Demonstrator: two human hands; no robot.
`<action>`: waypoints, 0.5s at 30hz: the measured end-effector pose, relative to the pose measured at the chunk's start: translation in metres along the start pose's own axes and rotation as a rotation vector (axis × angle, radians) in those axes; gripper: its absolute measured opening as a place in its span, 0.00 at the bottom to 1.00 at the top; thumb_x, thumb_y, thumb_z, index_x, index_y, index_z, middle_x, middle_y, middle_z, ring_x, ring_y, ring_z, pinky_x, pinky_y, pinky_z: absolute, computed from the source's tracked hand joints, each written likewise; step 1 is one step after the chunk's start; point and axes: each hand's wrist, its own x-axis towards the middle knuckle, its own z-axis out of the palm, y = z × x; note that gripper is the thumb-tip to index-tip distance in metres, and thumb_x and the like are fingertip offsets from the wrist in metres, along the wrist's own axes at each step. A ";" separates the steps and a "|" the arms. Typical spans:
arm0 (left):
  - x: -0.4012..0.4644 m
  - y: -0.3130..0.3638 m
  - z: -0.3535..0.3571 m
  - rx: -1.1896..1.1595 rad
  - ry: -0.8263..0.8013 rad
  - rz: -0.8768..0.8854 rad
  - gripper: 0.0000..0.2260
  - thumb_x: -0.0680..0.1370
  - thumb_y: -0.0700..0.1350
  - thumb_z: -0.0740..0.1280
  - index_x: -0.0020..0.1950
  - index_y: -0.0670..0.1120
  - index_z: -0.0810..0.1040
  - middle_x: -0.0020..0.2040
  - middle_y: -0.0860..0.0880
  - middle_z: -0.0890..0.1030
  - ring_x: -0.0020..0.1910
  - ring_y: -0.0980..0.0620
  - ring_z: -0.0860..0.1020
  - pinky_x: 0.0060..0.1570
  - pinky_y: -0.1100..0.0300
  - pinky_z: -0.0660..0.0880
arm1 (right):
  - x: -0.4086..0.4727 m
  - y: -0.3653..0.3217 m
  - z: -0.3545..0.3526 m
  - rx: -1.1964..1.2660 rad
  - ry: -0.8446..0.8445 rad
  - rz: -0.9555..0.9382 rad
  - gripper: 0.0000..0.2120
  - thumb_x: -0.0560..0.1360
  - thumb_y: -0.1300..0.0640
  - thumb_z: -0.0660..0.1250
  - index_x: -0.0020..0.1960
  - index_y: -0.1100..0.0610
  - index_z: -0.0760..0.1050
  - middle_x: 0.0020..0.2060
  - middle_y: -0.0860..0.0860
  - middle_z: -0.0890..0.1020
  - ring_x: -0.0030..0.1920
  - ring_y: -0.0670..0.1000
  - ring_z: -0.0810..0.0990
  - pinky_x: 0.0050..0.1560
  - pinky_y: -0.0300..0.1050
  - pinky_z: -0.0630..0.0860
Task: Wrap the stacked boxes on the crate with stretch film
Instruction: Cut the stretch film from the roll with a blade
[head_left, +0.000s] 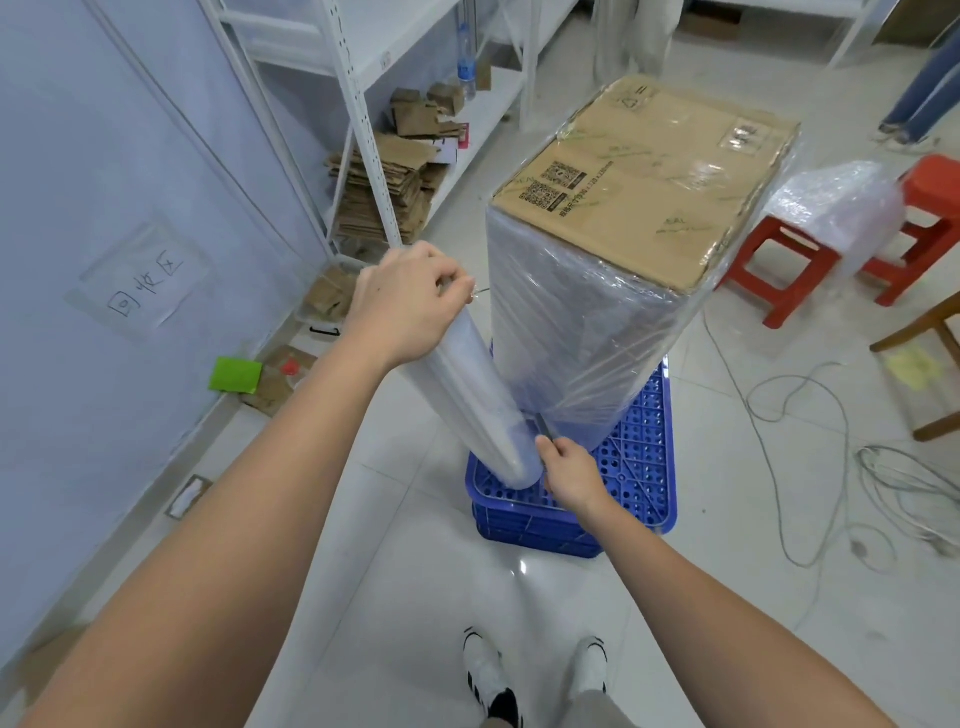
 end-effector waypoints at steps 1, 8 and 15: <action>0.001 0.000 0.000 0.003 -0.001 0.001 0.13 0.84 0.58 0.59 0.50 0.57 0.82 0.56 0.57 0.76 0.62 0.50 0.71 0.59 0.50 0.65 | 0.000 -0.001 0.000 -0.022 0.004 -0.004 0.19 0.81 0.44 0.58 0.38 0.56 0.70 0.34 0.54 0.76 0.35 0.54 0.74 0.39 0.49 0.70; -0.004 -0.001 -0.002 0.005 0.014 -0.013 0.13 0.84 0.58 0.59 0.47 0.60 0.81 0.57 0.56 0.77 0.61 0.51 0.72 0.56 0.52 0.63 | -0.036 0.037 -0.016 -0.176 -0.035 -0.013 0.19 0.83 0.45 0.57 0.38 0.56 0.64 0.32 0.51 0.71 0.33 0.50 0.68 0.34 0.46 0.63; -0.007 0.013 0.004 0.038 0.017 0.006 0.12 0.83 0.58 0.59 0.47 0.59 0.80 0.56 0.58 0.76 0.62 0.52 0.71 0.58 0.52 0.64 | -0.005 0.019 -0.012 -0.124 -0.040 -0.032 0.19 0.82 0.44 0.57 0.38 0.55 0.65 0.33 0.51 0.73 0.33 0.52 0.71 0.35 0.46 0.66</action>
